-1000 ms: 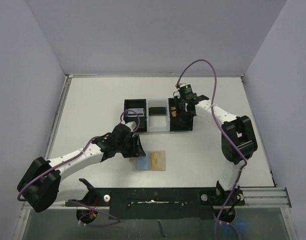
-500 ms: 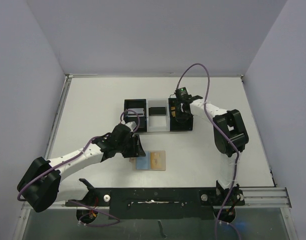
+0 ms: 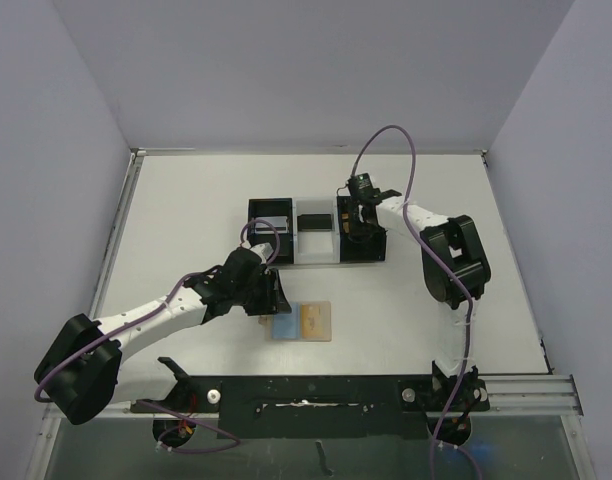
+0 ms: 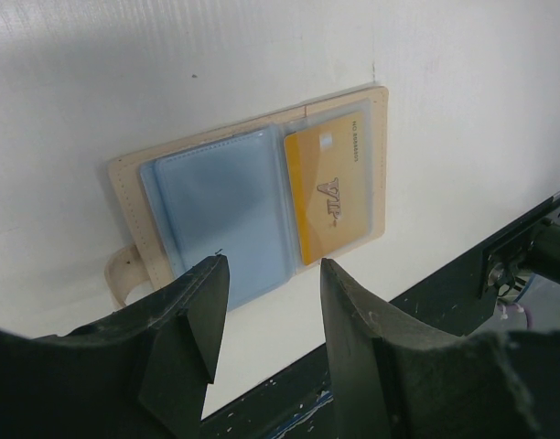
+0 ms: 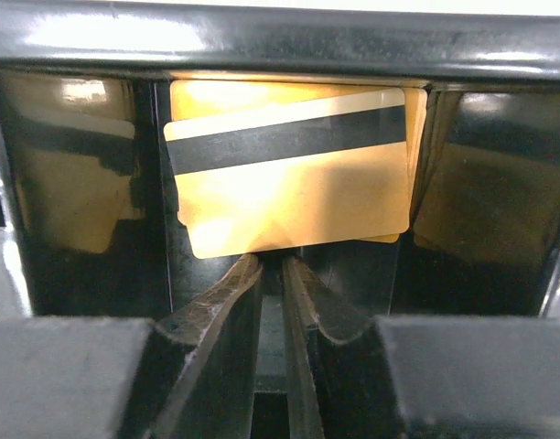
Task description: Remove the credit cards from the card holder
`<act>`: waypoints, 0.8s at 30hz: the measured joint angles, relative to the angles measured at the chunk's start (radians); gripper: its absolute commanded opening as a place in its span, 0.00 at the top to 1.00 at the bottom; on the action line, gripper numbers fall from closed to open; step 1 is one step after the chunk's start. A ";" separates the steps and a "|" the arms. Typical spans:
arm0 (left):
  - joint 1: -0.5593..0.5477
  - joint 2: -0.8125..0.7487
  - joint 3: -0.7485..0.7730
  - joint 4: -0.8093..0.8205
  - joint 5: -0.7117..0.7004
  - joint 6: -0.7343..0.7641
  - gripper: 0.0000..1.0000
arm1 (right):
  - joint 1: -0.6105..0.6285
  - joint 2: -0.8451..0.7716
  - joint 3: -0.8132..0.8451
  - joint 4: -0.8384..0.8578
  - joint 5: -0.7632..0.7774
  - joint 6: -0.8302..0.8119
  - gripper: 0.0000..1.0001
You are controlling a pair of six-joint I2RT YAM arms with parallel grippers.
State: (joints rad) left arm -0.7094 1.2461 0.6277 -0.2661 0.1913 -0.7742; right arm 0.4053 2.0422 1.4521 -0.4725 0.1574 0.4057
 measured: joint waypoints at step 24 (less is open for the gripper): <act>0.000 0.012 0.000 0.000 0.000 0.000 0.57 | 0.000 0.034 0.066 0.030 0.024 0.082 0.77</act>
State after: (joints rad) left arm -0.7094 1.2579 0.6277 -0.2661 0.1913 -0.7742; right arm 0.4053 2.0758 1.5177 -0.4427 0.1810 0.4873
